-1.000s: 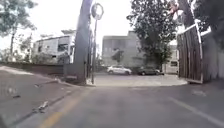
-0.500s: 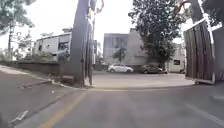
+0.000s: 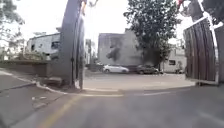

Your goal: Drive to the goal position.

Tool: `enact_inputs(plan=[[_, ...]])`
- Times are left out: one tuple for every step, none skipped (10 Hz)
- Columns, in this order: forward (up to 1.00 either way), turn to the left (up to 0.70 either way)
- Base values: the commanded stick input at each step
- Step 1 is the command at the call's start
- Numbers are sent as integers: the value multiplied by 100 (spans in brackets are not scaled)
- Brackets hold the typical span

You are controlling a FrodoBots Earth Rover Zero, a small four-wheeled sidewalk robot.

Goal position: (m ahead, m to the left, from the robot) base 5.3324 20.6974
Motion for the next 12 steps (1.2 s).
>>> enact_inputs(plan=[[100,6],[100,6],[100,6],[100,6],[100,6],[100,6],[100,6],[100,6],[100,6],[100,6],[100,6],[100,6]])
